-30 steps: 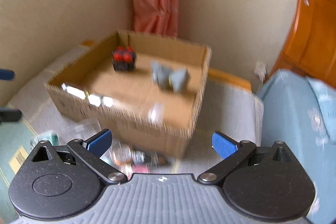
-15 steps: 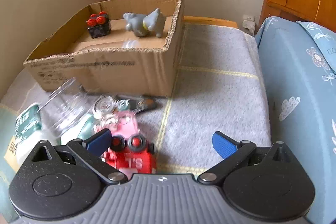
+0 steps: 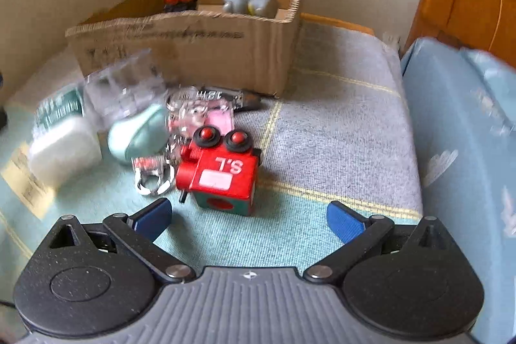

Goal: Organize rigid objects
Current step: 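Move the left tool to the white MEDICAL bottle while the right tool approaches the red S.L train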

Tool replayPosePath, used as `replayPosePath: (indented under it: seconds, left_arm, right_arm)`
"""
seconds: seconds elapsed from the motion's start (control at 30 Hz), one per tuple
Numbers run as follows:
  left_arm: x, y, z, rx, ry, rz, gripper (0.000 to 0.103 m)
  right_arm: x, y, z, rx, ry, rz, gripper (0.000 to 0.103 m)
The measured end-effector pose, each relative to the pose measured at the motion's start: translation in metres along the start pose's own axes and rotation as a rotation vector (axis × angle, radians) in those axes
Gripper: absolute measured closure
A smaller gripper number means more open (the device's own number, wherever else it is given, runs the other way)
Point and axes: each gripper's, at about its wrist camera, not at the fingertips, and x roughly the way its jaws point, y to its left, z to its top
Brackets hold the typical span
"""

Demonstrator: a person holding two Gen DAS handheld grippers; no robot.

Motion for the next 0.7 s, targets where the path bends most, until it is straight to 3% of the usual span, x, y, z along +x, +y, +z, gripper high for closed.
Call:
replayPosePath:
  seconds: [0.17, 0.53, 0.7]
  left_arm:
    - [0.001, -0.002, -0.001, 0.002, 0.007, -0.001, 0.005]
    - [0.011, -0.013, -0.004, 0.061, 0.012, -0.033, 0.005]
    - [0.037, -0.016, -0.005, 0.115, 0.037, -0.068, 0.005]
  right_arm:
    - [0.001, 0.001, -0.005, -0.001, -0.07, -0.001, 0.0]
    - [-0.001, -0.007, -0.011, 0.001, -0.112, -0.002, 0.0]
    - [-0.003, -0.008, -0.013, 0.008, -0.119, -0.012, 0.0]
